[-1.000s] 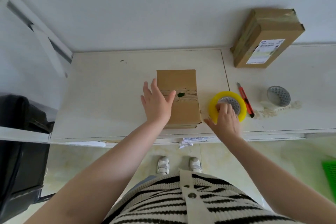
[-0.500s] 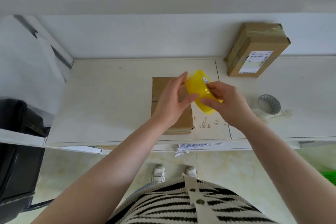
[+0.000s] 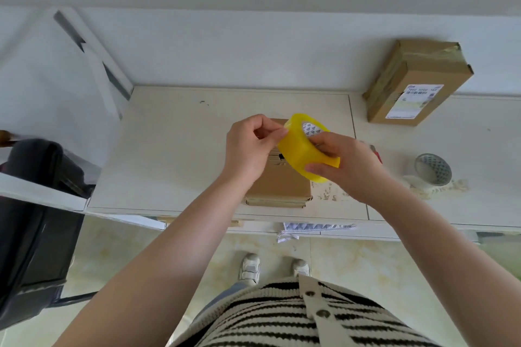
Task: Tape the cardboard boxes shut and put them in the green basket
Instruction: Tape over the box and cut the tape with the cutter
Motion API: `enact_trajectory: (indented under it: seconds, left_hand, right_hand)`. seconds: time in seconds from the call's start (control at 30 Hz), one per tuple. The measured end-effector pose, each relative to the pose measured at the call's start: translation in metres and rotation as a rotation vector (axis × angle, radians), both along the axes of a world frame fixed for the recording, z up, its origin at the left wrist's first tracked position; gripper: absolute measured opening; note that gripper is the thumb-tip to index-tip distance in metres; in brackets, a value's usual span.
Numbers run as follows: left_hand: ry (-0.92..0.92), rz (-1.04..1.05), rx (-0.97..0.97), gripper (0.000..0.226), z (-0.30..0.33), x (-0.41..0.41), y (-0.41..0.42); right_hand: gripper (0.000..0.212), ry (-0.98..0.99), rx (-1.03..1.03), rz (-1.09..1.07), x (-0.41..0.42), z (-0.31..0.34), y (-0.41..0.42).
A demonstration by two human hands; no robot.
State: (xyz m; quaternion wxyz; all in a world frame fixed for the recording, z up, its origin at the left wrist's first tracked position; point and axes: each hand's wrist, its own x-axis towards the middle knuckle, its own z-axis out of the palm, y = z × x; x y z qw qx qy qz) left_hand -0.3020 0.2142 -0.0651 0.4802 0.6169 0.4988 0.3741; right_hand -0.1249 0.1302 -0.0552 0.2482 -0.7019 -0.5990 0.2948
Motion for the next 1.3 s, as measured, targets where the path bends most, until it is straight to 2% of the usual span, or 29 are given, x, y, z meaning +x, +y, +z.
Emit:
enact_trajectory:
  seconds: [0.13,0.23,0.47,0.67,0.83,0.9,1.17,1.3]
  left_hand:
    - [-0.128,-0.038,-0.052,0.021,0.010,0.000,-0.006]
    - [-0.230,-0.106,-0.205,0.017,0.014,-0.001,-0.004]
    - [-0.249,-0.195,-0.369,0.014,0.018,-0.011,0.011]
    - [-0.298,-0.268,-0.495,0.009,0.015,-0.019,0.018]
    - [-0.389,-0.326,-0.604,0.019,0.016,-0.022,0.025]
    - [-0.383,-0.335,-0.613,0.023,0.017,-0.024,0.025]
    - [-0.278,-0.210,-0.548,0.016,0.014,-0.016,0.025]
    - [-0.213,-0.138,-0.487,0.021,0.011,-0.010,0.024]
  right_hand:
    - [0.039,-0.084,-0.044,-0.096,0.015,0.002,0.015]
    - [0.039,-0.045,-0.058,-0.078,0.019,0.007,0.019]
    - [0.018,-0.083,-0.033,0.007,0.010,0.009,0.020]
    - [0.032,-0.054,-0.116,0.029,0.011,0.008,0.026]
    - [0.023,0.007,-0.133,0.019,0.015,0.007,0.032]
    - [0.023,-0.002,-0.139,0.016,0.016,0.005,0.033]
    - [0.028,0.026,-0.149,0.005,0.014,0.003,0.034]
    - [0.015,0.004,-0.124,-0.013,0.013,-0.002,0.035]
